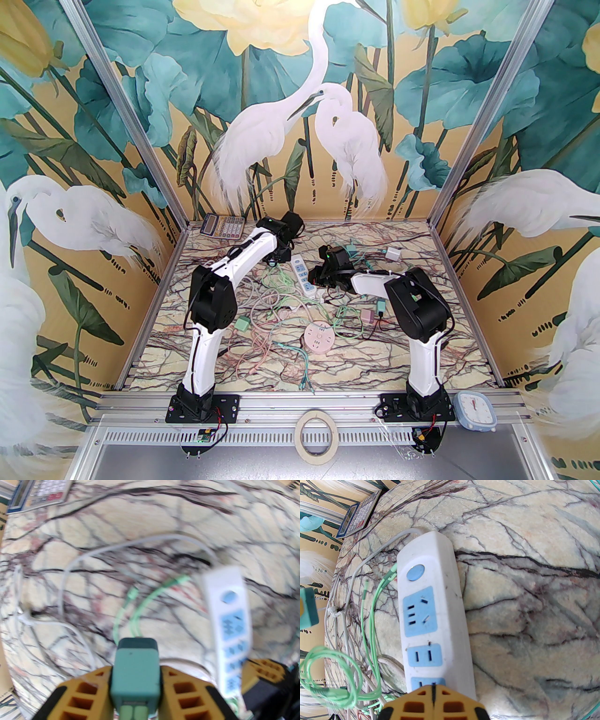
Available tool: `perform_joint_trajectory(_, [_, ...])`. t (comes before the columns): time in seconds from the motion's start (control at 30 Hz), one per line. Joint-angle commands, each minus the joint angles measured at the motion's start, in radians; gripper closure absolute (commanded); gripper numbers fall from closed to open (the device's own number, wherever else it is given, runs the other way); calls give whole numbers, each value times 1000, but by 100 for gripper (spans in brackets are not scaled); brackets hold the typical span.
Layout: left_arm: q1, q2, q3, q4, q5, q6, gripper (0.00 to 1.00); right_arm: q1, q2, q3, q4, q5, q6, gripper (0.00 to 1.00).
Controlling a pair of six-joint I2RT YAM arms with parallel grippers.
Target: Pull the plug off the socket
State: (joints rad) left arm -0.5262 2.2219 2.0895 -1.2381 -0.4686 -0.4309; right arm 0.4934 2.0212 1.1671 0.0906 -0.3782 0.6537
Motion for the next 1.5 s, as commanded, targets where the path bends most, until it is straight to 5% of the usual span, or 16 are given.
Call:
perform_joint_trajectory(0.0, [17, 56, 9, -43, -114, 45, 67, -8, 53, -49, -163, 82, -8, 100])
perform_joint_trajectory(0.33, [60, 241, 198, -135, -107, 78, 64, -6, 54, -46, -165, 79, -7, 99])
perform_joint_trajectory(0.63, [60, 268, 240, -151, -50, 61, 42, -6, 19, -67, -138, 75, -19, 94])
perform_joint_trajectory(0.87, [58, -48, 18, 49, 140, 23, 20, -8, -93, -127, -80, 114, -80, 83])
perform_joint_trajectory(0.93, [57, -166, -95, 122, 176, 10, 2, -7, -147, -157, -46, 125, -109, 79])
perform_joint_trajectory(1.2, [58, -633, -574, 435, 241, -15, 0, -7, -407, -325, 49, 311, -203, 56])
perform_joint_trajectory(1.33, [62, -867, -835, 593, 154, -24, 0, -7, -541, -409, 69, 476, -241, 46])
perform_joint_trajectory(1.47, [78, -1061, -1085, 743, 40, -13, 0, -9, -672, -481, 73, 694, -265, 26])
